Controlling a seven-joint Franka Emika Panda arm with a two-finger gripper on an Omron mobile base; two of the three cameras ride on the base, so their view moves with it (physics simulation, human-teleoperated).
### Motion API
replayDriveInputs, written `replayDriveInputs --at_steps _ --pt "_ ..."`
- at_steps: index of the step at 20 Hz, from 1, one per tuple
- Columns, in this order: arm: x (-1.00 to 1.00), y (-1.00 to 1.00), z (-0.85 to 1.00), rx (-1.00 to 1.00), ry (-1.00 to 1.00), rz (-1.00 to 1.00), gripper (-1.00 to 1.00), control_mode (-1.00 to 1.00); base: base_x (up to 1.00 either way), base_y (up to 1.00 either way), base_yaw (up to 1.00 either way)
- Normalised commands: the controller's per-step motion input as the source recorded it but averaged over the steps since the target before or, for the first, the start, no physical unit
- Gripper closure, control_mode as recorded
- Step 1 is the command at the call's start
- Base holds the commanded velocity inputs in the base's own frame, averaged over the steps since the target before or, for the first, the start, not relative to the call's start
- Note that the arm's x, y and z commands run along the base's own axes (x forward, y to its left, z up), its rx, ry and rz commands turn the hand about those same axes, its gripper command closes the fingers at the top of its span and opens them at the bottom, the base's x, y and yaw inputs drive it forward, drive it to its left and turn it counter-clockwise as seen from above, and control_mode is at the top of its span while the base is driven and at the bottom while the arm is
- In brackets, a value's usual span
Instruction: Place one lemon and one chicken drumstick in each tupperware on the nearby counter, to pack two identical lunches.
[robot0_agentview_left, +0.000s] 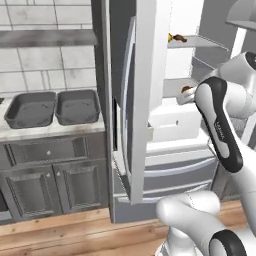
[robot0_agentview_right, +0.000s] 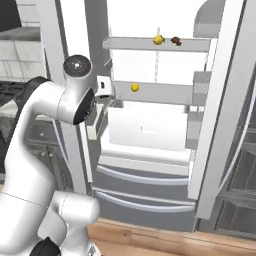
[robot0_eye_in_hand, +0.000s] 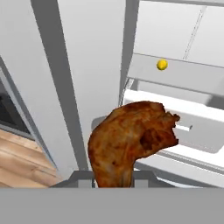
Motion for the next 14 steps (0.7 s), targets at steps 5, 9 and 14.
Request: replayDriveInputs --at_steps 5,9,14 --pt "0.00 0.00 0.00 0.00 0.00 0.00 1.00 1.00 -0.05 1.00 0.00" --pt "0.00 0.00 0.00 0.00 0.00 0.00 1.00 1.00 -0.04 1.00 0.00" --pt "0.00 0.00 0.00 0.00 0.00 0.00 1.00 1.00 0.00 0.98 0.00"
